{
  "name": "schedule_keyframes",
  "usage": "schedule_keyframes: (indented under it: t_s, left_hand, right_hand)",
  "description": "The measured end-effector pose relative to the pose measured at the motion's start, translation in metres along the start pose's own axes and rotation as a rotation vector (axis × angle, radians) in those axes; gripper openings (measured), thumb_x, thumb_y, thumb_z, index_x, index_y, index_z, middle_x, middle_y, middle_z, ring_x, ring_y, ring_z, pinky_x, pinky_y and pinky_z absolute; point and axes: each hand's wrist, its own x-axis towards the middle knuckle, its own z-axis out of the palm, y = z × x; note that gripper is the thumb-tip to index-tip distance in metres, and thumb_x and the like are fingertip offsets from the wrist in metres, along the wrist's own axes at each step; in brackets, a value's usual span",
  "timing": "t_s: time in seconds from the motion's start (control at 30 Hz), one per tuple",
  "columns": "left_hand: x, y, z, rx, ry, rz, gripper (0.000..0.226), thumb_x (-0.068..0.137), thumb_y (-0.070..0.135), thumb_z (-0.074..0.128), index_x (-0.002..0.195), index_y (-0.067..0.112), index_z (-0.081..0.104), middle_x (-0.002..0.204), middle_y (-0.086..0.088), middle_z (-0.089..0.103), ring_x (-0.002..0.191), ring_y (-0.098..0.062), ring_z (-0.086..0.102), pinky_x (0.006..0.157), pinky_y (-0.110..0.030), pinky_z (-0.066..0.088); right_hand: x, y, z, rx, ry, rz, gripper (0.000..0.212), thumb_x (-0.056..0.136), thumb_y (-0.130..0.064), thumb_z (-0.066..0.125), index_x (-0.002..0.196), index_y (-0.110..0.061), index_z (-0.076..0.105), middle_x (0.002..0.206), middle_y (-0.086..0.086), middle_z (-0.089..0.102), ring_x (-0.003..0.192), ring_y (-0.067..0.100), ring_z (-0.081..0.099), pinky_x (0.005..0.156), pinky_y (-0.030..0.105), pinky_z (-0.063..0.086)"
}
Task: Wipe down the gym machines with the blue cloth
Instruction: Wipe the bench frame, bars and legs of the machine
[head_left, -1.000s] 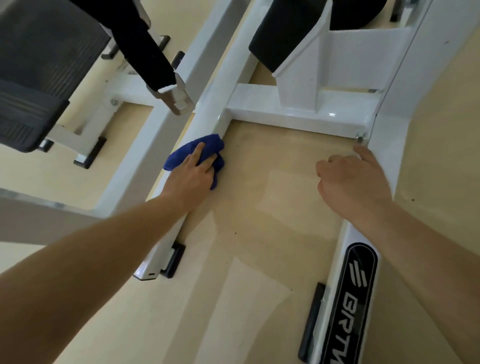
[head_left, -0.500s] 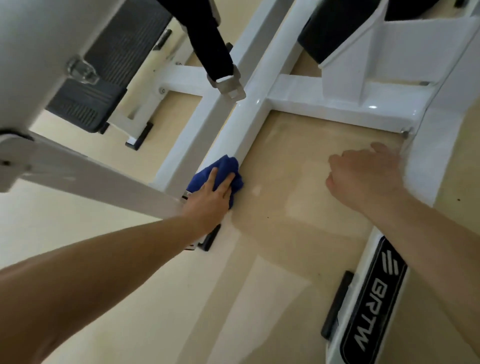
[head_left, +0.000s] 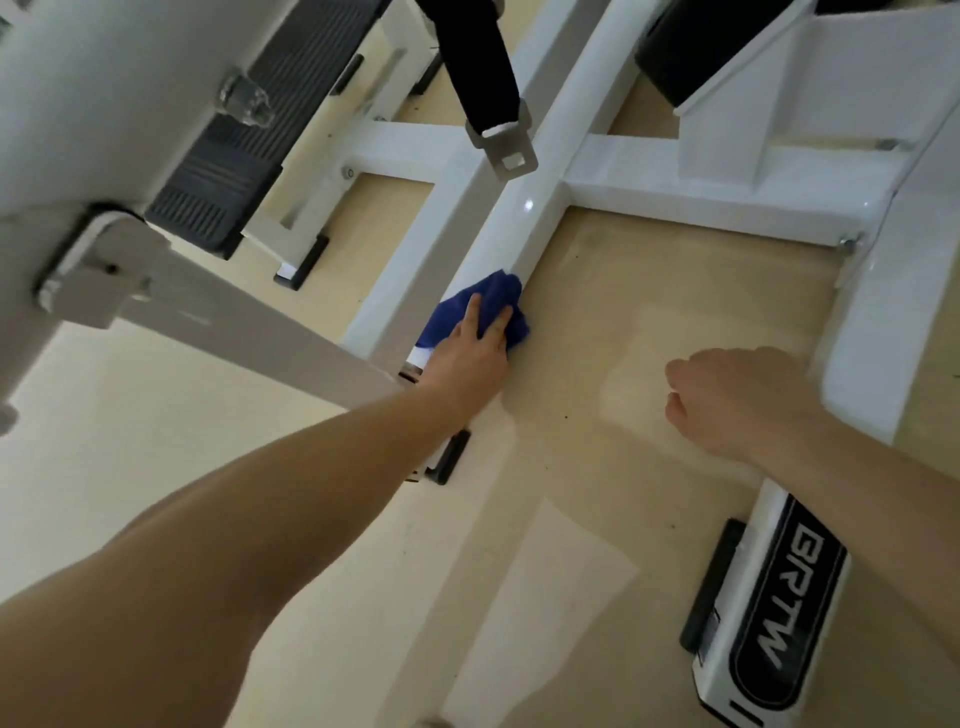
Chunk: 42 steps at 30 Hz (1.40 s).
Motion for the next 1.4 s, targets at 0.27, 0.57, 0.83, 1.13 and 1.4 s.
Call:
schedule_keyframes:
  t_s: [0.27,0.57,0.83,1.13,1.4]
  left_hand:
    - [-0.055,-0.012,-0.003,-0.363,0.21,0.132,0.033,0.09,0.003,0.057,0.12,0.016,0.061,0.147,-0.002,0.044,0.131,-0.032,0.046,0.092,-0.042,0.05]
    - [-0.097,0.015,-0.05,-1.343,0.456,-0.279,0.042,0.081,0.016,0.073,0.108,0.041,0.052,0.109,0.022,0.051,0.093,-0.01,0.064,0.077,-0.024,0.052]
    - [-0.106,-0.004,-0.055,-1.313,0.438,-0.227,0.036,0.09,0.031,0.066,0.126,0.036,0.06,0.126,0.026,0.059,0.111,0.014,0.051,0.088,0.001,0.034]
    - [-0.154,-0.032,-0.019,-1.326,0.344,-0.503,0.023,0.096,0.023,0.057,0.116,0.027,0.068,0.108,0.018,0.065,0.091,0.007,0.061,0.072,-0.006,0.047]
    - [-0.2,-0.033,-0.004,-1.325,0.224,-0.684,0.021,0.095,0.02,0.058,0.088,0.037,0.07,0.088,0.018,0.071,0.08,0.003,0.066,0.063,-0.008,0.044]
  right_hand:
    - [0.004,-0.046,-0.026,0.543,-0.023,-0.097,0.044,0.103,-0.031,0.039,0.147,-0.029,0.042,0.141,-0.001,0.05,0.123,0.021,0.052,0.098,0.037,0.045]
    - [0.008,-0.116,-0.054,1.887,-0.018,0.042,0.039,0.109,-0.02,0.033,0.136,-0.044,0.049,0.124,-0.012,0.065,0.107,0.018,0.068,0.09,0.049,0.057]
    - [0.037,-0.132,-0.058,2.037,0.109,0.185,0.028,0.099,-0.011,0.059,0.124,-0.022,0.063,0.119,0.003,0.071,0.104,0.024,0.071,0.082,0.043,0.06]
    - [0.122,-0.175,-0.117,1.586,0.537,0.017,0.053,0.1,-0.015,0.038,0.151,-0.028,0.041,0.156,-0.005,0.037,0.134,0.007,0.042,0.11,0.025,0.037]
    - [0.073,-0.238,-0.061,1.481,0.5,-0.2,0.058,0.107,-0.018,0.035,0.159,-0.029,0.013,0.167,-0.006,-0.001,0.151,0.014,0.02,0.113,0.02,0.028]
